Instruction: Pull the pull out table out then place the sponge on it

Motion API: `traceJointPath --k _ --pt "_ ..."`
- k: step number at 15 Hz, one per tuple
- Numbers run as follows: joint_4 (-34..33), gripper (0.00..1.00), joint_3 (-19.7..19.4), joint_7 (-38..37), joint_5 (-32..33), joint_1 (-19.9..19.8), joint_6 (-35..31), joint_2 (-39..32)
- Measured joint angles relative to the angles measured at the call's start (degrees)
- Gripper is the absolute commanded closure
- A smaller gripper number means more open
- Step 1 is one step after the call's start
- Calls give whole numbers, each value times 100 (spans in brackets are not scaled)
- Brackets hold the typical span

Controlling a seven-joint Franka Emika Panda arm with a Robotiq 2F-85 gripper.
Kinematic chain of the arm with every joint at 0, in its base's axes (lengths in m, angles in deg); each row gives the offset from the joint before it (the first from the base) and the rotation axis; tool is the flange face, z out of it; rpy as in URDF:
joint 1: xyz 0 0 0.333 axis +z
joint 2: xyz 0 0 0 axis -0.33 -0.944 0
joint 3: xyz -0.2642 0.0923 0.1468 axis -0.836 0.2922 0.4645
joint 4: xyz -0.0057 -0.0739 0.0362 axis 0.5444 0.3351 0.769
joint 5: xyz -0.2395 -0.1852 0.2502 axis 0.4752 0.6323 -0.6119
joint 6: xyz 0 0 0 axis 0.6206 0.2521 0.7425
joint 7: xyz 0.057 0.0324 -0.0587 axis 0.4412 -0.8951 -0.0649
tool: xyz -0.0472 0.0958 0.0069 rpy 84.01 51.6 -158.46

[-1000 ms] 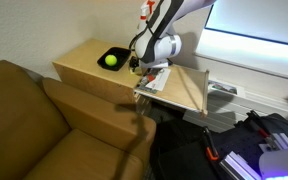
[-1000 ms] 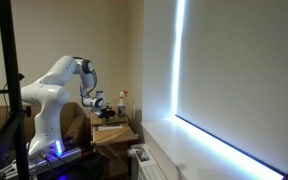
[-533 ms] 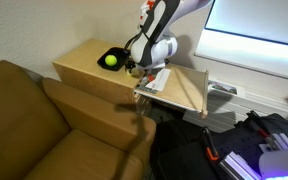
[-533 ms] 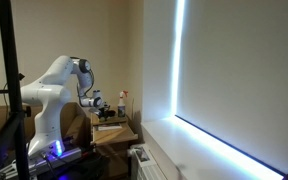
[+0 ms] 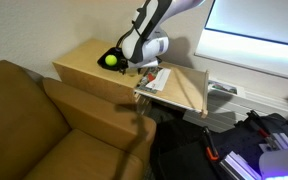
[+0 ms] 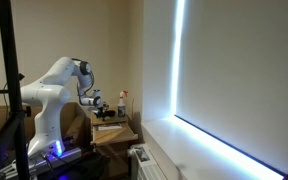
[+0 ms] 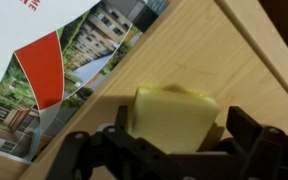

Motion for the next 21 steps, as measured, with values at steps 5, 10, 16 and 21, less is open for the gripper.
traceJointPath --k 5,10,16,21 --pt "-430 32 422 -14 -16 -591 190 -255" --pt "-237 67 358 -78 -16 -634 207 -88" --pt "-104 97 -542 -945 97 -56 1017 212" --pt "232 100 -653 -1253 137 -149 1997 575"
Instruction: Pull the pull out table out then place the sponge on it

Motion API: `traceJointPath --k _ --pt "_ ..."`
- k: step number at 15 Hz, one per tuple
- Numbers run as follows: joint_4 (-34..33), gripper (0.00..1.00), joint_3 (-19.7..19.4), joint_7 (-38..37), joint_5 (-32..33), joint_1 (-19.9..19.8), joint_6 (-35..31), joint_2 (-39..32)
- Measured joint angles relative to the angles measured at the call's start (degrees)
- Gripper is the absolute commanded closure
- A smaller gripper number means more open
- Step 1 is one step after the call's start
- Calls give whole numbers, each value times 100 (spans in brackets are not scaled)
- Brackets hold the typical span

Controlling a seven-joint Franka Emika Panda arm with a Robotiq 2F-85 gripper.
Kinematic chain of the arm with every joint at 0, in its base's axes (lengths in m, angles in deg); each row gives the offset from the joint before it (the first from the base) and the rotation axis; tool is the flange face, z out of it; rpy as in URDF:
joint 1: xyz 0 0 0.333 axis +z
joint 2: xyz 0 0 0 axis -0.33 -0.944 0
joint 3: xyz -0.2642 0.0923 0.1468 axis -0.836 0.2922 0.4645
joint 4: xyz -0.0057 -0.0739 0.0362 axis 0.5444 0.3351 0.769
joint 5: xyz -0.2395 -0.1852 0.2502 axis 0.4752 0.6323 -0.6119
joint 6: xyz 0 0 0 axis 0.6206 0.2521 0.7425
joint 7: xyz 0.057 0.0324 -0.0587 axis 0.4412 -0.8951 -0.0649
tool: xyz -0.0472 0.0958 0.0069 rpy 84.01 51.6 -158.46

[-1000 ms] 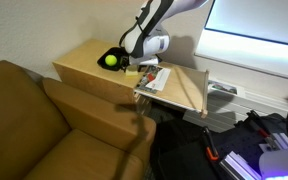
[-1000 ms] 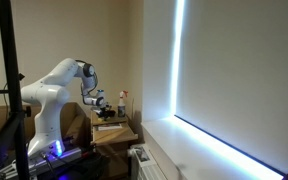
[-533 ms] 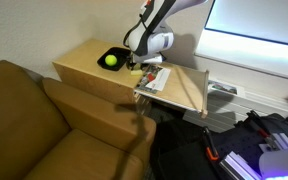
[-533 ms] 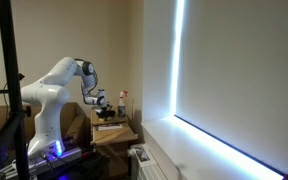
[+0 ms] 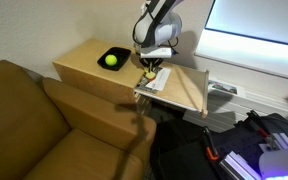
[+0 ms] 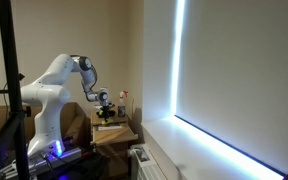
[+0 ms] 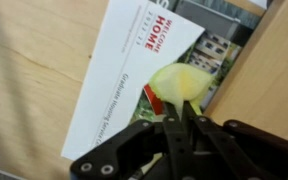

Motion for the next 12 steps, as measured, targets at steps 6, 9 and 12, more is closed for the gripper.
traceJointPath --k 6,9,12 --pt "1733 99 475 745 -791 -1421 -23 995" --pt "2417 99 638 1322 -1344 -2171 -101 1202" --pt "2734 99 857 1843 -1788 -2690 -598 1063"
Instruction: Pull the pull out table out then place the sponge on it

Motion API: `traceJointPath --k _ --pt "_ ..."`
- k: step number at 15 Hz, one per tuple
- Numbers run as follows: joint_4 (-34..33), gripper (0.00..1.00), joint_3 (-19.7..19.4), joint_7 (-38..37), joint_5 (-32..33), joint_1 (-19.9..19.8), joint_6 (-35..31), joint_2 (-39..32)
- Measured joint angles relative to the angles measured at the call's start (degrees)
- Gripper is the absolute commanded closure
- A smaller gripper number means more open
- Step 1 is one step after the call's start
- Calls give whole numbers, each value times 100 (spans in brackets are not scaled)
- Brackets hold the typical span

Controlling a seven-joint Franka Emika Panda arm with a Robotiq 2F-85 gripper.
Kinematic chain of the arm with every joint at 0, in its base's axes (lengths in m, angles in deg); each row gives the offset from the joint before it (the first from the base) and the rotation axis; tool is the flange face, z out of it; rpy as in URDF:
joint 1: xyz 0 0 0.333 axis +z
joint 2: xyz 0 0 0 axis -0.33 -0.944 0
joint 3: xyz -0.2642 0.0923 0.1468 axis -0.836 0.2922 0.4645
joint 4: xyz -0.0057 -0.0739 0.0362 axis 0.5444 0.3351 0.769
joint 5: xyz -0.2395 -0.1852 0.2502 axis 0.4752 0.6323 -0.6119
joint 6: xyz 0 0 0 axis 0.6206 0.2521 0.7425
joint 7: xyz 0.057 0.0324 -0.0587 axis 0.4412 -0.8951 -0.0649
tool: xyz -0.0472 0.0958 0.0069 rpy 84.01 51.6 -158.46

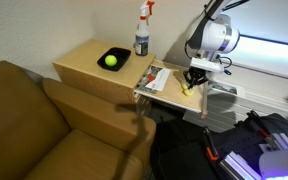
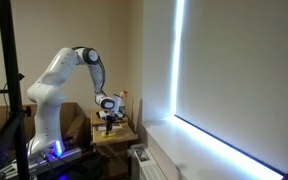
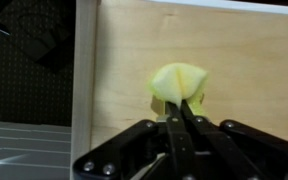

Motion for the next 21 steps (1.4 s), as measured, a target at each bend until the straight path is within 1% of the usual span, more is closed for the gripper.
traceJointPath --k 2,3,4,6,7,10,12,14,15,17,18,19,21 --pt "76 99 278 310 -304 -278 -269 -43" --pt "97 82 433 456 -454 -415 -389 -51" --pt "103 70 605 614 -619 -556 -518 -75" --pt "103 56 853 763 -807 -745 -698 -123" --pt "105 49 891 766 -813 -759 -778 -146" --pt "195 27 816 703 -680 -640 -996 -147" --pt "318 12 590 481 -344 -383 -1145 -56" --pt "514 2 206 61 111 86 -1302 157" --pt "637 0 -16 -170 335 374 -1350 328" --pt "947 0 -445 -596 789 957 -1382 812" --pt "1131 0 -582 -740 995 1183 -1382 1126" --pt "1314 0 -647 -817 1168 1336 -1382 1457" --pt "1674 0 -563 -824 1307 1421 -1385 2161"
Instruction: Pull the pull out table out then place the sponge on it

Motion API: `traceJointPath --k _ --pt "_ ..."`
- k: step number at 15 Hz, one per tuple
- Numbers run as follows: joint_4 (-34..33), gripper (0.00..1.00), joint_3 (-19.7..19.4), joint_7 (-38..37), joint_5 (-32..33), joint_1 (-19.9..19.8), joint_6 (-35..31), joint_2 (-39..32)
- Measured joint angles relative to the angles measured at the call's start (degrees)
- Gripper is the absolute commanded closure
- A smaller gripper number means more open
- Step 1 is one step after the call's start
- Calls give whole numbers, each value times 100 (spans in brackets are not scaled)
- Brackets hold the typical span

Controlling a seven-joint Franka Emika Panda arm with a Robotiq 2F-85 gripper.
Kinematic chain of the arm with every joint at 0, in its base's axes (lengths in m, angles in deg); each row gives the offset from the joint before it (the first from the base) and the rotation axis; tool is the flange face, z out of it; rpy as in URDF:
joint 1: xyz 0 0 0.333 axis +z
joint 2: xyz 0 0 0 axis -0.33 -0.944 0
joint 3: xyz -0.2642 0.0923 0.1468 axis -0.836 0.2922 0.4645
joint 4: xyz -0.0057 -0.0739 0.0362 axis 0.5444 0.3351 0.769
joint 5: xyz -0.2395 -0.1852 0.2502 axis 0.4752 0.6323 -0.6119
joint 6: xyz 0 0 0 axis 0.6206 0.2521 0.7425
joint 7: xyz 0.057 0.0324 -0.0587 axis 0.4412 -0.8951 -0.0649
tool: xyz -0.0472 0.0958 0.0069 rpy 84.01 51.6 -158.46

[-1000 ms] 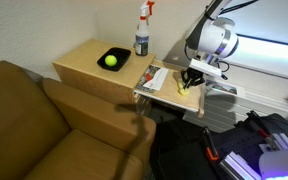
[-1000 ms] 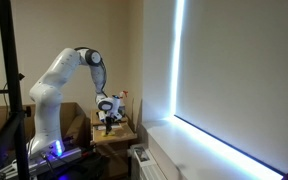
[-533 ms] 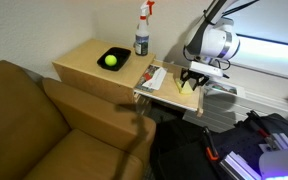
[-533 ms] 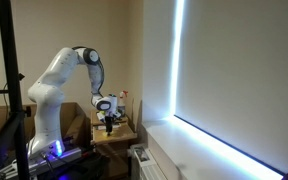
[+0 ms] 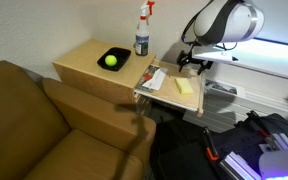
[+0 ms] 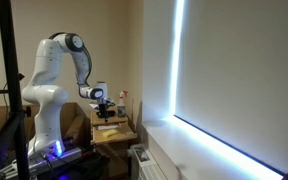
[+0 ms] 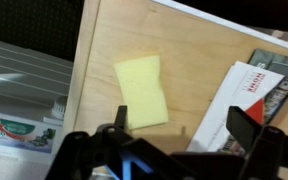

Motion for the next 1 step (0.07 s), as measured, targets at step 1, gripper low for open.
traceJointPath --k 1 --pt "166 0 156 70 -79 -41 -6 363"
